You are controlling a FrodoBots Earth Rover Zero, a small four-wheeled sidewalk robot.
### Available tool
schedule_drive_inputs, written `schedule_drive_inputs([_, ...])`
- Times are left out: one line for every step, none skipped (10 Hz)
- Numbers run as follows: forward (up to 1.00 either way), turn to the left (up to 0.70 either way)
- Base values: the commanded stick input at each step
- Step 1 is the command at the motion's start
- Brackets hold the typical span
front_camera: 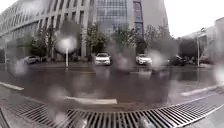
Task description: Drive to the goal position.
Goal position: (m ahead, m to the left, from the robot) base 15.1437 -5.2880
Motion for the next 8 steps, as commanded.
schedule_drive_inputs([0.45,0.00])
schedule_drive_inputs([0.45,0.00])
schedule_drive_inputs([0.45,0.00])
schedule_drive_inputs([0.45,0.00])
schedule_drive_inputs([0.45,0.00])
schedule_drive_inputs([0.45,0.00])
schedule_drive_inputs([0.45,0.00])
schedule_drive_inputs([0.45,0.00])
